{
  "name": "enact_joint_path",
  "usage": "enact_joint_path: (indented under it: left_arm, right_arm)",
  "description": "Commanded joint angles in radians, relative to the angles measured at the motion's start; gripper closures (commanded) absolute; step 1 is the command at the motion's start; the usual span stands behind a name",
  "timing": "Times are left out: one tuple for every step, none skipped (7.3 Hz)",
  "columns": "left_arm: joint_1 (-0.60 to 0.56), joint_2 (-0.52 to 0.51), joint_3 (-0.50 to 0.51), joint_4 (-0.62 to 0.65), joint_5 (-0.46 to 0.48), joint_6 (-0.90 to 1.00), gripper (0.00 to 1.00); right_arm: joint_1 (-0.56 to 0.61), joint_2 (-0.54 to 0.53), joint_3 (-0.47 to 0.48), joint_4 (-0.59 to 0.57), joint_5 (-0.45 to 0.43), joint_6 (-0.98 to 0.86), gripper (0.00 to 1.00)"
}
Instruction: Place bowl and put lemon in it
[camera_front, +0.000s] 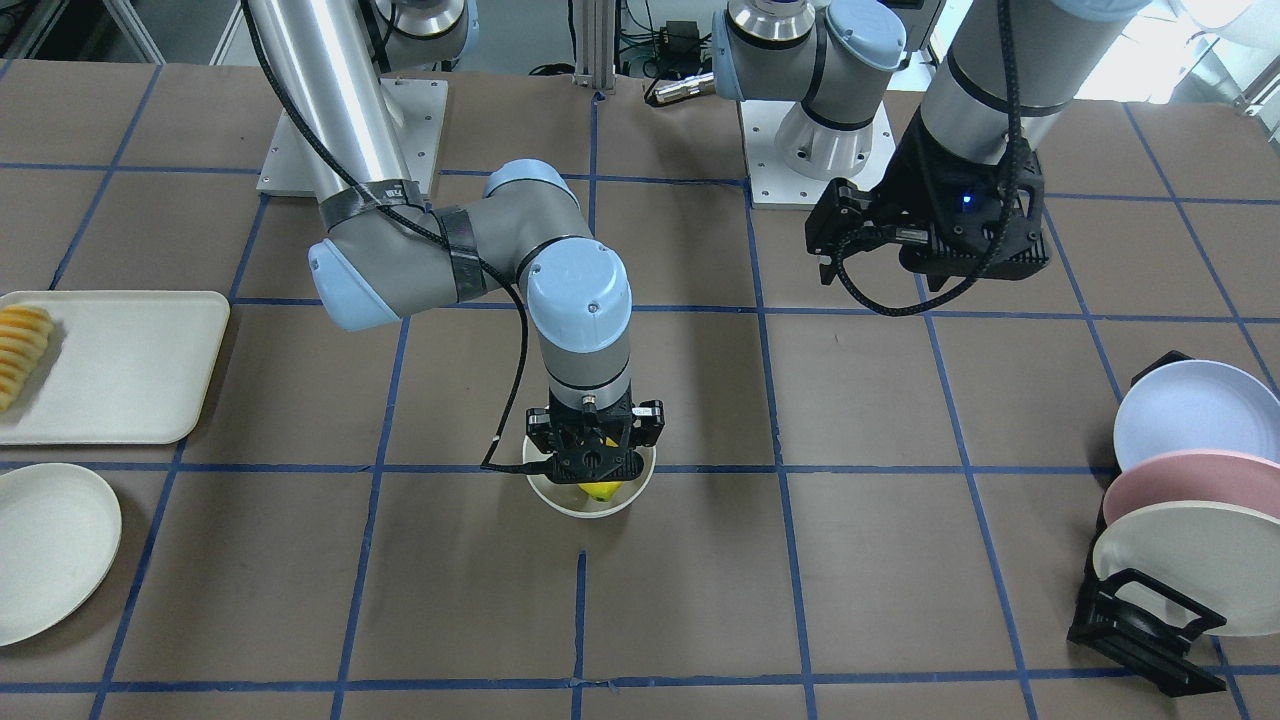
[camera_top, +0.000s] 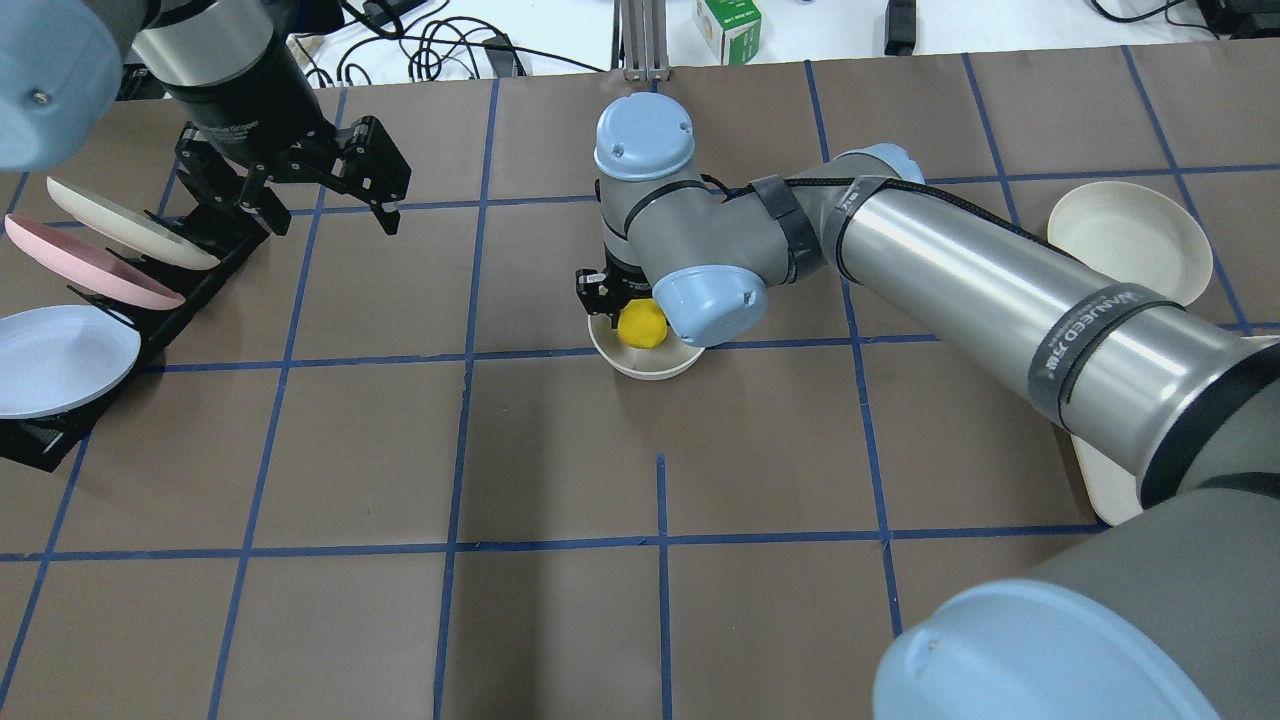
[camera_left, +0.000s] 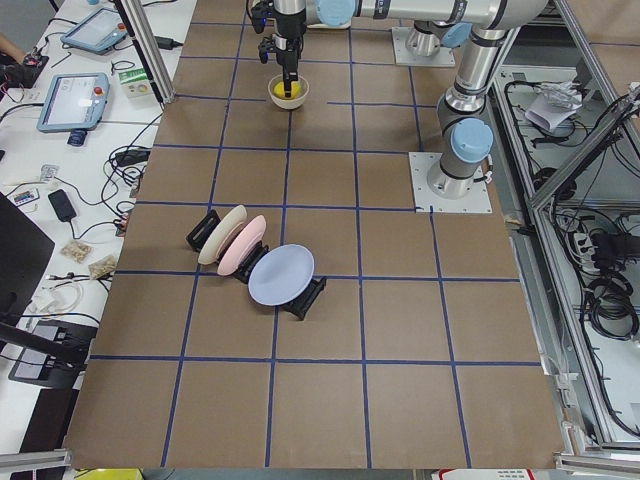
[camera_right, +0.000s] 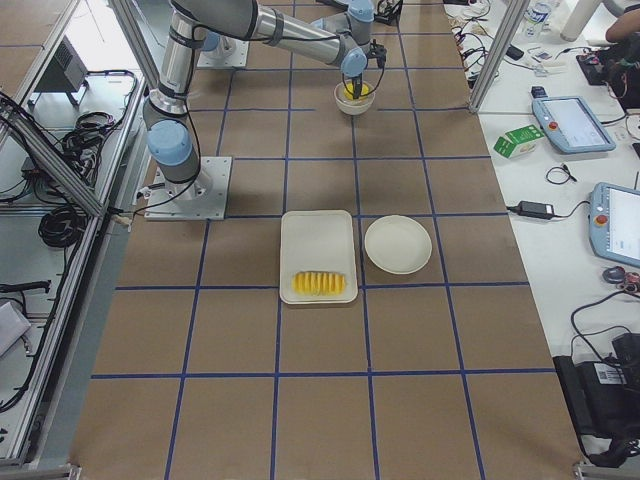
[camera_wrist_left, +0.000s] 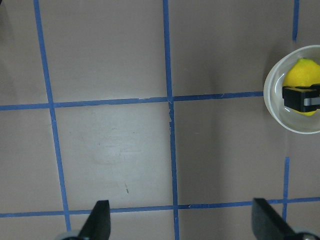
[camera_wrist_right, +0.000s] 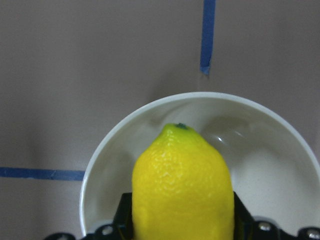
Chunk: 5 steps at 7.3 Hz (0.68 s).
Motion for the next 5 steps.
enact_joint_path:
  left_arm:
    - [0.0, 0.008, 0.002, -0.013, 0.0, 0.002, 0.0]
    - [0.0, 0.017, 0.002, -0.024, 0.001, 0.002, 0.0]
    - [0.0, 0.019, 0.002, -0.03, 0.001, 0.002, 0.0]
    - [0.001, 0.019, 0.0, -0.03, 0.001, 0.002, 0.0]
    - [0.001, 0.017, 0.002, -0.03, 0.001, 0.001, 0.0]
  right_arm:
    - [0.0, 0.008, 0.003, 0.003, -0.01, 0.0, 0.48]
    - [0.0, 0.01, 0.003, -0.002, -0.007, 0.013, 0.29]
    - [0.0, 0.01, 0.006, 0.0, -0.012, 0.014, 0.16]
    - [-0.002, 0.002, 0.004, 0.007, -0.013, 0.017, 0.0]
    - [-0.003, -0.003, 0.004, 0.016, -0.032, 0.017, 0.0]
